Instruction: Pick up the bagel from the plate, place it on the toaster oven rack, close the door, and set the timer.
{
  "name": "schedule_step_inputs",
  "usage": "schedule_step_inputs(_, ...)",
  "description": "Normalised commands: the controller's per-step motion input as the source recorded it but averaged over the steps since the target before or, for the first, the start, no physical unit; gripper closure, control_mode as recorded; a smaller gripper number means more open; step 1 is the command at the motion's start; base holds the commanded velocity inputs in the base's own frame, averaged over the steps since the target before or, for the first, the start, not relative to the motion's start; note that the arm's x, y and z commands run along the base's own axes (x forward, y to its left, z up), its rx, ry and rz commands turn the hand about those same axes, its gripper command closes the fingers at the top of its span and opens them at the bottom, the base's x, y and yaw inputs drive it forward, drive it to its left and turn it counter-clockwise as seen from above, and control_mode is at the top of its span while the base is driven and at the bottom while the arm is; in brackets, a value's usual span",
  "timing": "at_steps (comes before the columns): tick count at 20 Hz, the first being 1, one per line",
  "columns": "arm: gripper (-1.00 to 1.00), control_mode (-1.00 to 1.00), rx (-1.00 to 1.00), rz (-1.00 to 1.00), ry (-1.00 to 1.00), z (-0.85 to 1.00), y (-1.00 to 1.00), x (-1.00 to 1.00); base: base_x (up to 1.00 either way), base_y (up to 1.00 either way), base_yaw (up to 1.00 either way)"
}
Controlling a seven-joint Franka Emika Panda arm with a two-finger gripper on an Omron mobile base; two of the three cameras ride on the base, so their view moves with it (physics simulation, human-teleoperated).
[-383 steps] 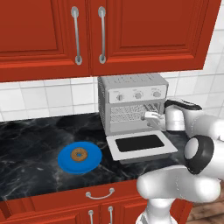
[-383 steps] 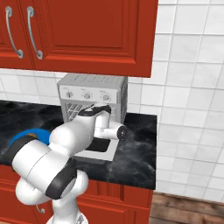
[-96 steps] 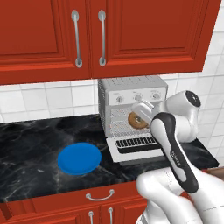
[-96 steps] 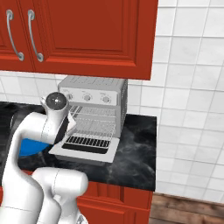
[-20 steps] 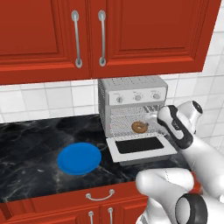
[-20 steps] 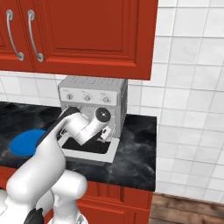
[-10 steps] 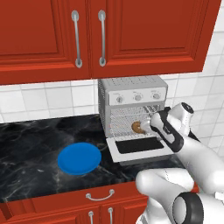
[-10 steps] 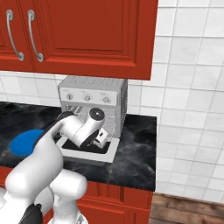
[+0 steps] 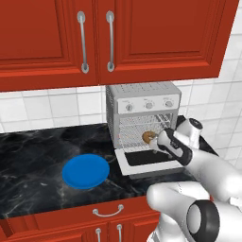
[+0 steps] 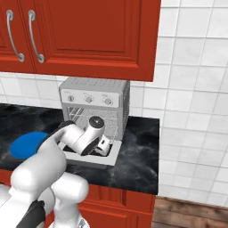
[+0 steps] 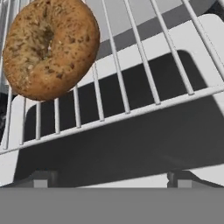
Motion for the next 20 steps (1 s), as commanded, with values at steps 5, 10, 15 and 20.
schedule_step_inputs(5, -1.0, -1.0, -0.05, 0.06, 0.0, -0.26, 0.0, 0.27, 0.0, 0.0, 0.0)
schedule_step_inputs(10, -1.0, -1.0, -0.06, 0.05, 0.0, -0.24, 0.0, 0.3, 0.0, 0.0, 0.0)
schedule_step_inputs(15, -1.0, -1.0, -0.03, 0.03, 0.0, -0.13, 0.0, 0.35, 0.0, 0.0, 0.0)
schedule_step_inputs(20, -1.0, -1.0, 0.0, 0.01, 0.0, -0.01, 0.01, 0.39, 0.0, 0.0, 0.0)
